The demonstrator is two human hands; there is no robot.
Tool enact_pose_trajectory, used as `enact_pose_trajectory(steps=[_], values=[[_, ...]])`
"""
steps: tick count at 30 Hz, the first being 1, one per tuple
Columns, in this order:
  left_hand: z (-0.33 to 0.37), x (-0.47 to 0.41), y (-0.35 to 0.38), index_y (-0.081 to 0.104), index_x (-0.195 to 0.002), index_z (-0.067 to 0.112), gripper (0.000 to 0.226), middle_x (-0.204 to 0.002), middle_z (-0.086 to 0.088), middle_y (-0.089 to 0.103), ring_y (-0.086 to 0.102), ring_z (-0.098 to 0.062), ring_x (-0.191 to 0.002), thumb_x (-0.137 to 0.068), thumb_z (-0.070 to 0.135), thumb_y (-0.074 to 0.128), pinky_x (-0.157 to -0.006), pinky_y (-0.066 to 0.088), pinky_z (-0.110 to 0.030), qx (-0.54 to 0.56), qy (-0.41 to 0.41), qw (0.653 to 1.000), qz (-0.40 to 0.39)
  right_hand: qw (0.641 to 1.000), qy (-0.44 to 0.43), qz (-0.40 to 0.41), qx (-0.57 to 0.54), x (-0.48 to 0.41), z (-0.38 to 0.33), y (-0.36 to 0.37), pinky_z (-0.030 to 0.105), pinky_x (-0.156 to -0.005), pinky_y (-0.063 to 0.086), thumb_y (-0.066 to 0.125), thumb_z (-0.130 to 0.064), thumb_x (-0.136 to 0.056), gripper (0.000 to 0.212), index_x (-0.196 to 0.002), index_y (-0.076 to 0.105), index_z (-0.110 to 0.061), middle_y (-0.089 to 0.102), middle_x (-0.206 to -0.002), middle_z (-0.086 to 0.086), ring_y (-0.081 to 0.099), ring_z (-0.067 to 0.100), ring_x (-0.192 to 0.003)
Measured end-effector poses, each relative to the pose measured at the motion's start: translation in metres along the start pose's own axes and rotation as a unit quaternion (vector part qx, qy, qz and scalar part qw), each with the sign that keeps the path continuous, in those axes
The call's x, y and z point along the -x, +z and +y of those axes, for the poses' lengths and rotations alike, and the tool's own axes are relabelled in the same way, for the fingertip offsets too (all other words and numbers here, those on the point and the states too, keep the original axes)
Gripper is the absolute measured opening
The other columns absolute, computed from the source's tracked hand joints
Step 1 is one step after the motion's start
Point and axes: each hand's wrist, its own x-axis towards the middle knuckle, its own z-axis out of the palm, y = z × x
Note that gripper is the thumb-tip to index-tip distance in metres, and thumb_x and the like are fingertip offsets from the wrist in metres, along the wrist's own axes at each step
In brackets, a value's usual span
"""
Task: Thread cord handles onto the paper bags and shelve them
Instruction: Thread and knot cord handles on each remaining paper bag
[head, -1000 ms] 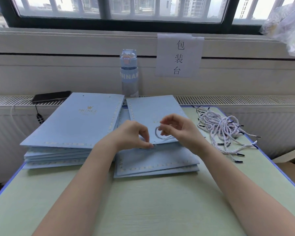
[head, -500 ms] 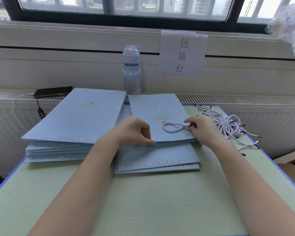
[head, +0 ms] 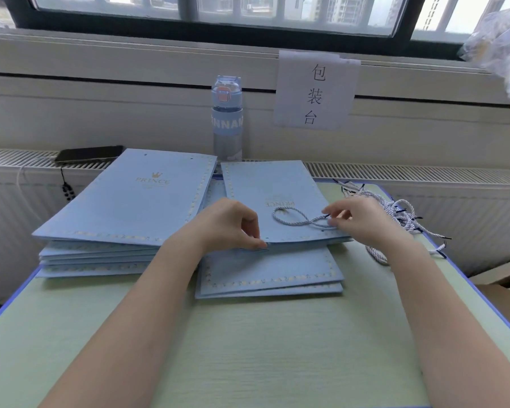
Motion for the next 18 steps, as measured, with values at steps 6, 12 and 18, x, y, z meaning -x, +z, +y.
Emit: enact_pose_trajectory(steps=[6,12,18], values=[[0.003,0.000,0.005,0.076,-0.082,0.020,0.011,-0.073,0.012,0.068,0.054,0.016,-0.062,-0.079,0.030,0.076,-0.061,0.038,0.000,-0.055,0.026,0.996,0.062,0.990,0.036,-0.078,0.116,0.003,-0.007,-0.003,0.022,-0.071,0.041,0.062,-0.015,-0.088,0.013,-0.093,0.073,-0.011,0.070,-0.089,0.005,0.058,0.016,-0.083],[0.010,-0.002,0.008,0.078,-0.080,0.022,0.015,-0.079,0.011,0.074,0.057,0.007,-0.063,-0.078,0.036,0.076,-0.069,0.047,-0.018,-0.079,0.060,0.994,0.046,0.933,0.056,-0.097,-0.342,0.008,-0.040,0.015,0.017,-0.060,0.054,0.064,0.000,-0.086,0.001,-0.085,0.065,0.000,0.068,-0.075,0.011,0.066,0.011,-0.059],[0.015,-0.004,0.013,0.078,-0.083,0.026,0.014,-0.081,0.011,0.074,0.060,-0.001,-0.072,-0.078,0.038,0.074,-0.079,0.050,-0.030,-0.113,0.079,0.990,0.017,0.966,0.016,-0.082,-0.245,0.008,-0.050,0.047,0.018,-0.052,0.045,0.075,-0.016,-0.079,0.007,-0.076,0.073,-0.011,0.063,-0.052,-0.008,0.054,0.006,-0.048]])
